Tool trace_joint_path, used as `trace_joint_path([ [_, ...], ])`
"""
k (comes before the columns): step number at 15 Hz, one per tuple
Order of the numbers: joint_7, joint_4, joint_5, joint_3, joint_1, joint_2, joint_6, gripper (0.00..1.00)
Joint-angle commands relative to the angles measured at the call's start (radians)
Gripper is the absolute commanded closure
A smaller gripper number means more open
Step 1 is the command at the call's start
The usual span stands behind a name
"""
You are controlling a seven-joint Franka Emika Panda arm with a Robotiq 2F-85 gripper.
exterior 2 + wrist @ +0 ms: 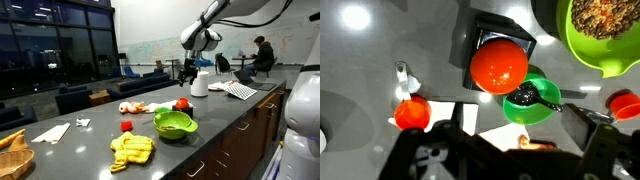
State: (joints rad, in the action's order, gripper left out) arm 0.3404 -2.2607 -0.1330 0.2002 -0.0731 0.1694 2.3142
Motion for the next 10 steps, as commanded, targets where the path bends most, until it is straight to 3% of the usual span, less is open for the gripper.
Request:
trace_joint_path([
  [1, 0.0, 0.002, -0.002, -0.01, -0.01, -0.003, -0.001, 0.0],
  [10, -0.025, 0.032, 0.036, -0.015, -0.017, -0.044, -0.047, 0.0],
])
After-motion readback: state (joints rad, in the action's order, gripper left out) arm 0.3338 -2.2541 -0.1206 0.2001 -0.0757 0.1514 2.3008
